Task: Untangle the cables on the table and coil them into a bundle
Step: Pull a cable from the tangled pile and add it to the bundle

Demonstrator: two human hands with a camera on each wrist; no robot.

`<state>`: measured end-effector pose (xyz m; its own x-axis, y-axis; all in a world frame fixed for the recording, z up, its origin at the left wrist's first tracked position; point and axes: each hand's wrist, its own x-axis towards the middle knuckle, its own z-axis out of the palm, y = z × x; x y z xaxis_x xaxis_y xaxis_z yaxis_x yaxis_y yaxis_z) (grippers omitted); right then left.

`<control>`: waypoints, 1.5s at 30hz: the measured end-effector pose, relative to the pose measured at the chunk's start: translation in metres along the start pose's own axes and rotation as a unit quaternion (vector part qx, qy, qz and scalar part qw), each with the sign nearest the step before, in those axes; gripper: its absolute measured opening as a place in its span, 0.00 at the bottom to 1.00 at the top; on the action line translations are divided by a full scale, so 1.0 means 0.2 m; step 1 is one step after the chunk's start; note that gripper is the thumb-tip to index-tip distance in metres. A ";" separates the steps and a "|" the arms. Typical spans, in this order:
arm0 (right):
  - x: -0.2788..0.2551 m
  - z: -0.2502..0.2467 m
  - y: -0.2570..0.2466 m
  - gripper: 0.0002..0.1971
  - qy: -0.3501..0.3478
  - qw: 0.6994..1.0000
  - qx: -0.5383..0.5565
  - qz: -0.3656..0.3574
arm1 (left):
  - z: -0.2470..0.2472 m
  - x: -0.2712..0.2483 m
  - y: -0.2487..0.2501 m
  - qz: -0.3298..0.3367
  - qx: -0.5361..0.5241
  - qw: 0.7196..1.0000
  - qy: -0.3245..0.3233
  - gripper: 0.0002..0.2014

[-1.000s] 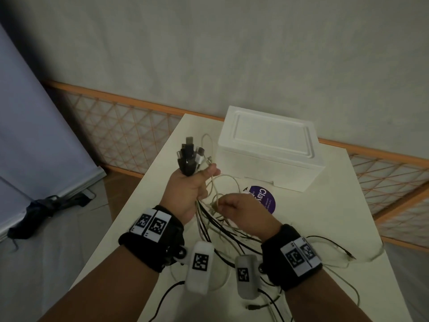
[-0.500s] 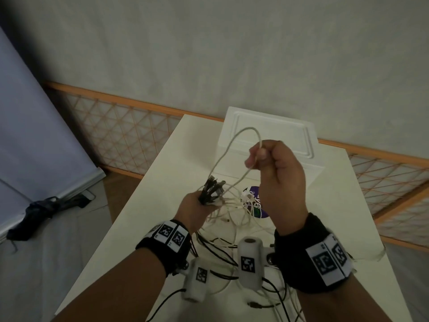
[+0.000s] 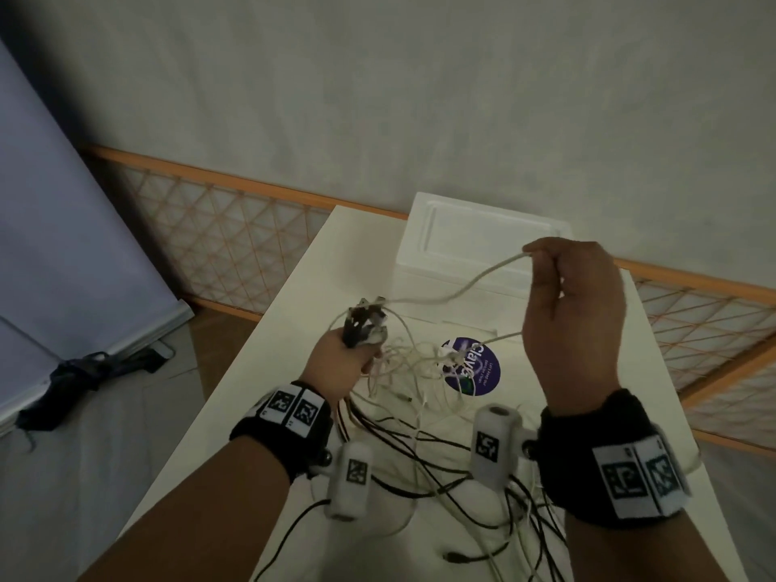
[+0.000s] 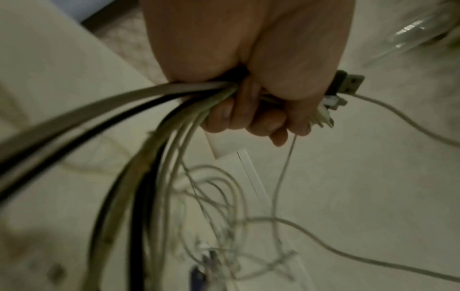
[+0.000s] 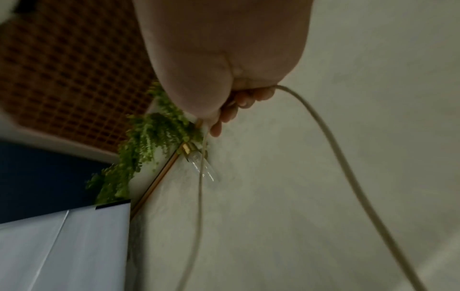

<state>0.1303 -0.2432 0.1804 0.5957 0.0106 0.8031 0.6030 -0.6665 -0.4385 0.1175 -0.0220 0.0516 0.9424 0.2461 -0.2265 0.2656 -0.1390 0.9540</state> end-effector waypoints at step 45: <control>0.06 -0.10 -0.34 0.12 -0.046 0.809 0.544 0.220 | 0.38 -0.03 0.05 0.089 0.007 0.993 -0.081 0.16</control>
<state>0.0857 -0.2120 0.2278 0.8864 0.0403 0.4611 0.4017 0.4282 -0.8095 0.1291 -0.0981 0.0474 0.9947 0.0600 -0.0840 0.0935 -0.1794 0.9793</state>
